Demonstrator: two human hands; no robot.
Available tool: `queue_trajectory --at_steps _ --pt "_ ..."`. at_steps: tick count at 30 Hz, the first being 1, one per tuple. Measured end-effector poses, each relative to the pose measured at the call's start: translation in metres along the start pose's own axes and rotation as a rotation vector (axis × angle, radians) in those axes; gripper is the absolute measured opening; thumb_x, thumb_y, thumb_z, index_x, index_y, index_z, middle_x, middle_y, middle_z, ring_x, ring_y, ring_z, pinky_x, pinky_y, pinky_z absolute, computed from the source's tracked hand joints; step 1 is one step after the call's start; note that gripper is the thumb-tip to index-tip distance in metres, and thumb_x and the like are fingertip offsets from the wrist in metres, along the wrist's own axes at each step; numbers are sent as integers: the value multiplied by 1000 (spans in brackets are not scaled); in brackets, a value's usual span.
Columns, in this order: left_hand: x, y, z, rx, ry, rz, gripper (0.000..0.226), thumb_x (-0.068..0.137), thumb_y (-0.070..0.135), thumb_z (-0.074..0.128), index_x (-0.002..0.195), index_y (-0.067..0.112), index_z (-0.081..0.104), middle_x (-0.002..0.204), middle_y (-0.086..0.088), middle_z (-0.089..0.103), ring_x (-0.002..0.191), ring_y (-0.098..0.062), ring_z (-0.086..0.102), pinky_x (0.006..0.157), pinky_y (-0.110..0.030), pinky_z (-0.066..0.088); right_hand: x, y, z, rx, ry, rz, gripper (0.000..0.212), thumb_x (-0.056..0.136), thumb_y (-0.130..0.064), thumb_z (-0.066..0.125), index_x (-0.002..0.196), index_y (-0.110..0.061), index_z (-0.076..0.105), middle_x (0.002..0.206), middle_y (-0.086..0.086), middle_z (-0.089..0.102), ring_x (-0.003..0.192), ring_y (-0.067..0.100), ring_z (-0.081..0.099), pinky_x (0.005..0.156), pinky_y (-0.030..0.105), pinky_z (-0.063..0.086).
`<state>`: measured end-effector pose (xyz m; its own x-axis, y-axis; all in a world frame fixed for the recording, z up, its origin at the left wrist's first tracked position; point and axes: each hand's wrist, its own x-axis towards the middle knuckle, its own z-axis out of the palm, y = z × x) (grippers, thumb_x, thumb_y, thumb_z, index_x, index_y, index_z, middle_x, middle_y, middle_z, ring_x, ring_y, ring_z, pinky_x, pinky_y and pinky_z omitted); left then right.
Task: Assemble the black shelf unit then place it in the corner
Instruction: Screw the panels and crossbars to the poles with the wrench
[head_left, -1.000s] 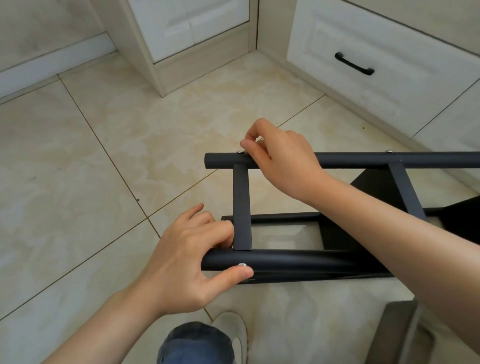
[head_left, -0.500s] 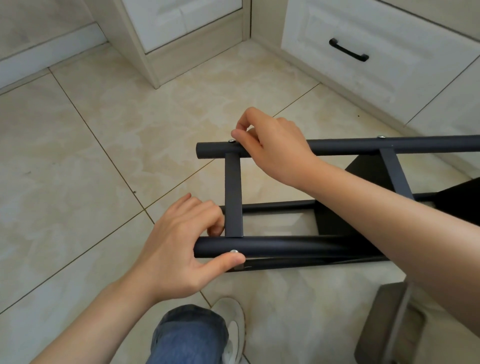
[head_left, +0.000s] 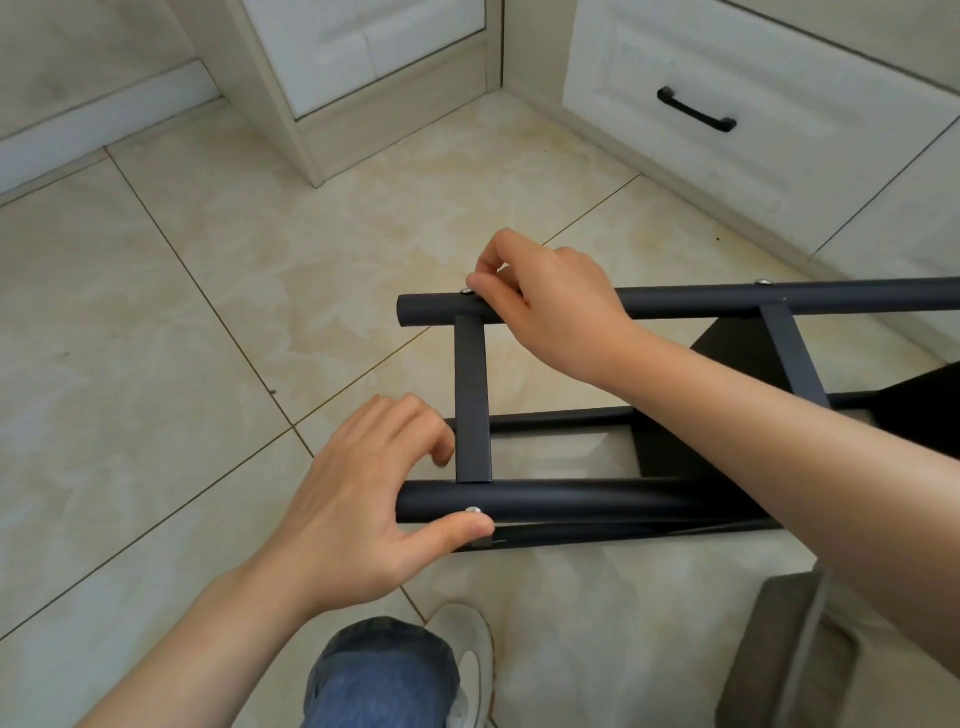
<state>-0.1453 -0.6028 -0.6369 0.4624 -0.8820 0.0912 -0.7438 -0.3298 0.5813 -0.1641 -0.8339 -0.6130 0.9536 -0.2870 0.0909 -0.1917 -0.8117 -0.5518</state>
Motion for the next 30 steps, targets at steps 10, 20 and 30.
queue_trajectory --at_steps 10,20,30 --pt "3 0 5 -77 87 90 74 83 56 67 147 25 47 161 8 37 156 -21 17 118 -66 23 1 3 2 -3 13 -8 14 103 -39 46 94 -29 45 64 -21 47 68 17 46 65 32 28" --pt "3 3 8 -197 89 59 67 85 48 68 144 23 49 158 6 42 156 -20 18 119 -65 25 0 -1 -9 272 11 46 13 97 -33 61 92 -21 63 88 -13 70 84 3 64 77 28 52" --pt "-8 5 11 -206 87 56 65 86 48 68 143 22 51 158 3 42 154 -20 24 117 -64 29 -55 -3 -34 494 -74 -34 6 87 -22 73 88 -16 76 80 1 72 79 16 67 80 35 53"
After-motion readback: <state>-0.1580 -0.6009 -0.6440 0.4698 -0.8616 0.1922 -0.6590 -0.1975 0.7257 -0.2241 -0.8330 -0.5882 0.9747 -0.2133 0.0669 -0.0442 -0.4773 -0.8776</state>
